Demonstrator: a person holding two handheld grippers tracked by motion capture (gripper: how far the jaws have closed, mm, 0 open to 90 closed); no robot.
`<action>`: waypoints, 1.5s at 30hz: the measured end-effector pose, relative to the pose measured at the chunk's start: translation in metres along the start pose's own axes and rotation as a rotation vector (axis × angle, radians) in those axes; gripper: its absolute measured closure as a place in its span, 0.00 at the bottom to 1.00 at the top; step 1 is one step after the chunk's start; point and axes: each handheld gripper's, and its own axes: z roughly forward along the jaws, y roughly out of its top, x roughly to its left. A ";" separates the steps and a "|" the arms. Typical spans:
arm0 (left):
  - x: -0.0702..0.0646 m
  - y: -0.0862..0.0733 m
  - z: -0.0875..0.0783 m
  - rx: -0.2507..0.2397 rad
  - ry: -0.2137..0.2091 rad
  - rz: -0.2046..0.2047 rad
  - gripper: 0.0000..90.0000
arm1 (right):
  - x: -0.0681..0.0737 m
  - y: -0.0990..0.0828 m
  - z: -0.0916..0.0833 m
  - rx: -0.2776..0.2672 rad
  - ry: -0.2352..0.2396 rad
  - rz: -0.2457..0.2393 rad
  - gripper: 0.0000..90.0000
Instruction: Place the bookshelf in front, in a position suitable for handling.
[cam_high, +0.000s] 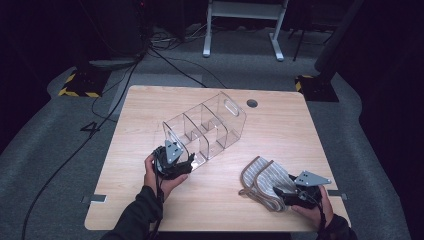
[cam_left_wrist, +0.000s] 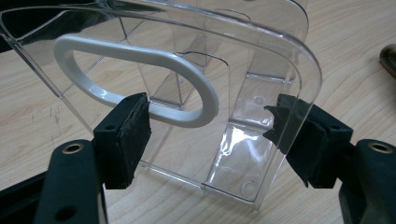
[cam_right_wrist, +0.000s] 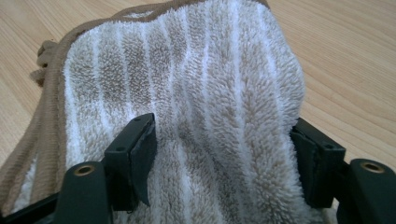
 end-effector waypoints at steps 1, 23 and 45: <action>0.000 0.000 -0.001 -0.008 -0.011 0.007 0.32 | 0.000 0.000 0.000 -0.001 -0.001 0.000 0.35; -0.015 0.004 0.006 -0.033 -0.126 0.058 0.34 | 0.001 0.000 0.000 -0.001 0.003 -0.004 0.36; -0.023 0.010 0.018 -0.030 0.015 -0.024 0.29 | 0.003 0.004 -0.002 -0.010 0.000 0.000 0.36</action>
